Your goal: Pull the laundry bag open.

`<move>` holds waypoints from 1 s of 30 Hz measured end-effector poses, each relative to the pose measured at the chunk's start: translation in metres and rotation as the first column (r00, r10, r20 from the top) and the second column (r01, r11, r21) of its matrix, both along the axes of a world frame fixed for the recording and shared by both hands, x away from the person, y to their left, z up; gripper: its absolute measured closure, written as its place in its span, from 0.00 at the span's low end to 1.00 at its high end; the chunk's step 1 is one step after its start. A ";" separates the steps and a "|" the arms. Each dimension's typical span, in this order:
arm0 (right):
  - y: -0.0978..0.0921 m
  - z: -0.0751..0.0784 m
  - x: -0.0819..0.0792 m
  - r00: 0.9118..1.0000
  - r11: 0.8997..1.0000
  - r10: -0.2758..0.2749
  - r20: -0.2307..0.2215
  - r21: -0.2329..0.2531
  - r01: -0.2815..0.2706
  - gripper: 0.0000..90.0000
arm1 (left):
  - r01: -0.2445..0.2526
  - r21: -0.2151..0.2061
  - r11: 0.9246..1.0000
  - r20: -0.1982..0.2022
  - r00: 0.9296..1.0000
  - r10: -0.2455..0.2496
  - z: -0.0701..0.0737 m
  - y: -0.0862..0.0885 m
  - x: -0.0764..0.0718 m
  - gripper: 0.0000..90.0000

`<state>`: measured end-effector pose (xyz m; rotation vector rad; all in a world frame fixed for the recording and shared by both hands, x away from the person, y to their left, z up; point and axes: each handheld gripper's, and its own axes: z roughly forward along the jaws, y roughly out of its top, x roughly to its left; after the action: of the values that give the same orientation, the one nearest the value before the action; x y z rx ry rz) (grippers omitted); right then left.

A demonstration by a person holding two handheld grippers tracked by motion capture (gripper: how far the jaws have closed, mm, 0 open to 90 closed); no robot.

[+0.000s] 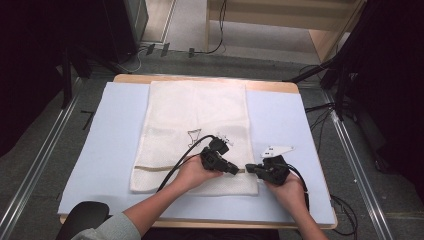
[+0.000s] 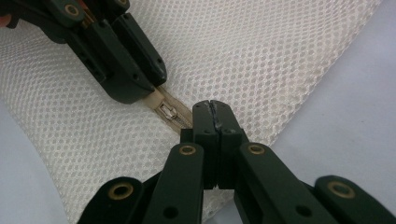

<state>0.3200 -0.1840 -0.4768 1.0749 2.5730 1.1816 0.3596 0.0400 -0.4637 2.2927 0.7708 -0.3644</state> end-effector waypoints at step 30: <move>0.001 -0.001 -0.002 0.997 0.998 0.063 0.048 -0.016 -0.062 1.00 | -0.051 -0.038 0.998 -0.105 0.993 0.046 -0.007 -0.003 0.012 0.99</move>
<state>0.3180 -0.1834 -0.4782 0.9573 2.5921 1.1859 0.3717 0.0372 -0.4703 2.2273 0.8620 -0.4764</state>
